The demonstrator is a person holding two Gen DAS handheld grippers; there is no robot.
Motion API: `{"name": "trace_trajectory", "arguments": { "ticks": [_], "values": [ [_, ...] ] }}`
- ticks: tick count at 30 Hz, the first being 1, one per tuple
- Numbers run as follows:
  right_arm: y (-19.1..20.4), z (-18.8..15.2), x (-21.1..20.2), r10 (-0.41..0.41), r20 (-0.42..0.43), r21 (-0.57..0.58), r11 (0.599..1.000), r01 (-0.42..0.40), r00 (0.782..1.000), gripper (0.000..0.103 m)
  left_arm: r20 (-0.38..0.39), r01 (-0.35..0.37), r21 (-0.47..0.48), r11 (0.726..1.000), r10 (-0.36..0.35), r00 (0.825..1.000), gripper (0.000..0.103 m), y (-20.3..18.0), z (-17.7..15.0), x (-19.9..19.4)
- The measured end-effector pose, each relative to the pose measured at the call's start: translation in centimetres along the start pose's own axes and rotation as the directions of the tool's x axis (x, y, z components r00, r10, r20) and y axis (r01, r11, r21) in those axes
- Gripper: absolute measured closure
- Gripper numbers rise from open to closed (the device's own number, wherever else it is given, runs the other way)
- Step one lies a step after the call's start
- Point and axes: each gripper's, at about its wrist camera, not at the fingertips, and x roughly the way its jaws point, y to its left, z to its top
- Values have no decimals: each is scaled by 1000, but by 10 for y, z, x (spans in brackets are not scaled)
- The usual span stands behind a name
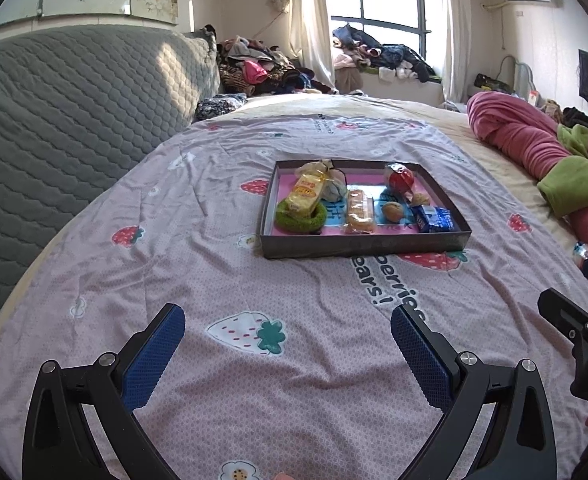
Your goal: Organize objects
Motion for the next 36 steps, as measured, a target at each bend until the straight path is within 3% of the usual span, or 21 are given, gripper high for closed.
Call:
{"name": "trace_trajectory", "arguments": {
  "ticks": [36],
  "values": [
    [-5,-29,32,-6,-80,3,1000,7,997,1,-98,-8,-6,1000,7,995,0,3,-30,42]
  ]
}}
